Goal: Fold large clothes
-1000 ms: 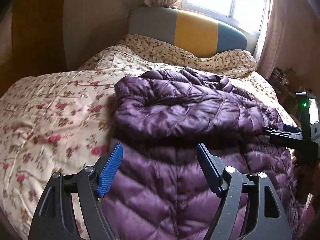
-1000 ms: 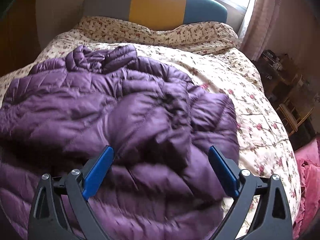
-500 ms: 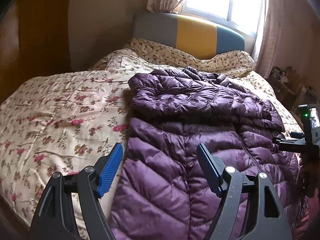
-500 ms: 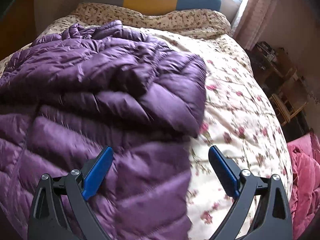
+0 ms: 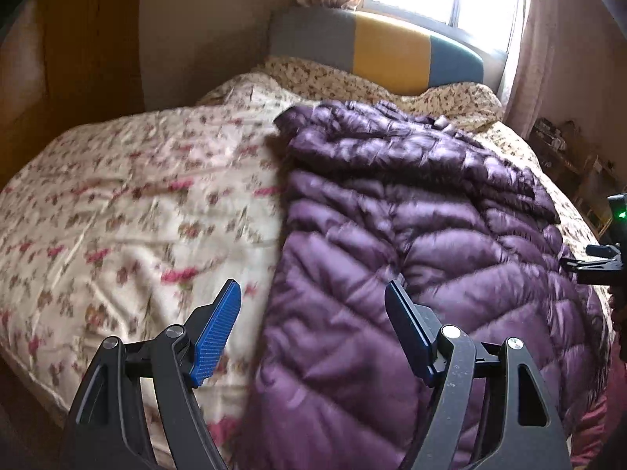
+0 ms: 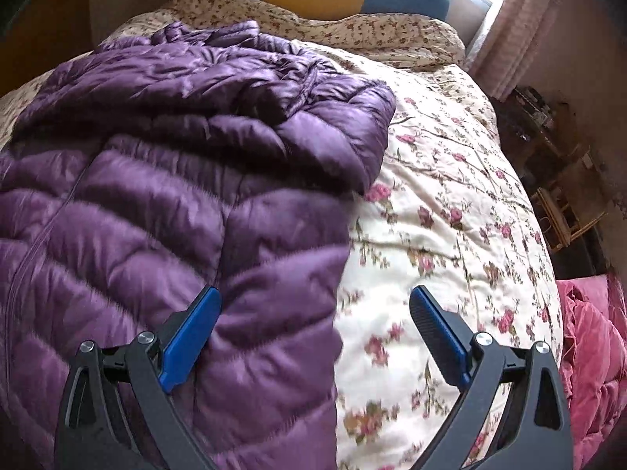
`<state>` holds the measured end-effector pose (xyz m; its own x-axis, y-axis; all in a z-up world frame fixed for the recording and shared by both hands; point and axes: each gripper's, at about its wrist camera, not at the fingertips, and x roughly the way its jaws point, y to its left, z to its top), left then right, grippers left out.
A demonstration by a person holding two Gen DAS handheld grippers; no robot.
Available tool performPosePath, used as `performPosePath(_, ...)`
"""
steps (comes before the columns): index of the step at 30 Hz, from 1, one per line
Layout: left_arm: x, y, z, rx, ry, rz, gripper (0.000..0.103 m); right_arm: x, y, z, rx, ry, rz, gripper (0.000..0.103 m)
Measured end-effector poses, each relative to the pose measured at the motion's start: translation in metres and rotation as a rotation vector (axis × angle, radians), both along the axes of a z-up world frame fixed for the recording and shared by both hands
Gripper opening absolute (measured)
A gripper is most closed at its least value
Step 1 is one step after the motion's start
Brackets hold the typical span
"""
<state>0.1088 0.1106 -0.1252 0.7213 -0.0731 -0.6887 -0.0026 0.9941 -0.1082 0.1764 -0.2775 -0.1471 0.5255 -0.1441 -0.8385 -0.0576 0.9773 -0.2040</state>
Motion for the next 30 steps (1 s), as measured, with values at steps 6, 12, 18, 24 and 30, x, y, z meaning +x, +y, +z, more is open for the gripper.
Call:
performPosePath(6, -0.026, 0.016, -0.020, -0.060, 0.061, -0.003, 0.075, -0.028, -0.008, -0.001, 0.016, 0.019, 0.014, 0.097)
performPosePath(12, -0.046, 0.020, -0.025, -0.138, 0.090, -0.033, 0.075, -0.057, -0.017, -0.004, 0.061, 0.030, -0.014, 0.098)
performPosePath(18, -0.059, 0.020, -0.027, -0.181, 0.117, -0.058, 0.073, -0.085, -0.015, -0.005, 0.089, 0.032, -0.024, 0.098)
performPosePath(24, -0.070, 0.017, -0.031, -0.204, 0.141, -0.084, 0.067, -0.114, -0.014, -0.008, 0.128, 0.062, -0.011, 0.084)
performPosePath(30, -0.075, 0.013, -0.029, -0.195, 0.149, -0.144, 0.023, -0.128, 0.001, -0.008, 0.155, 0.112, 0.107, 0.032)
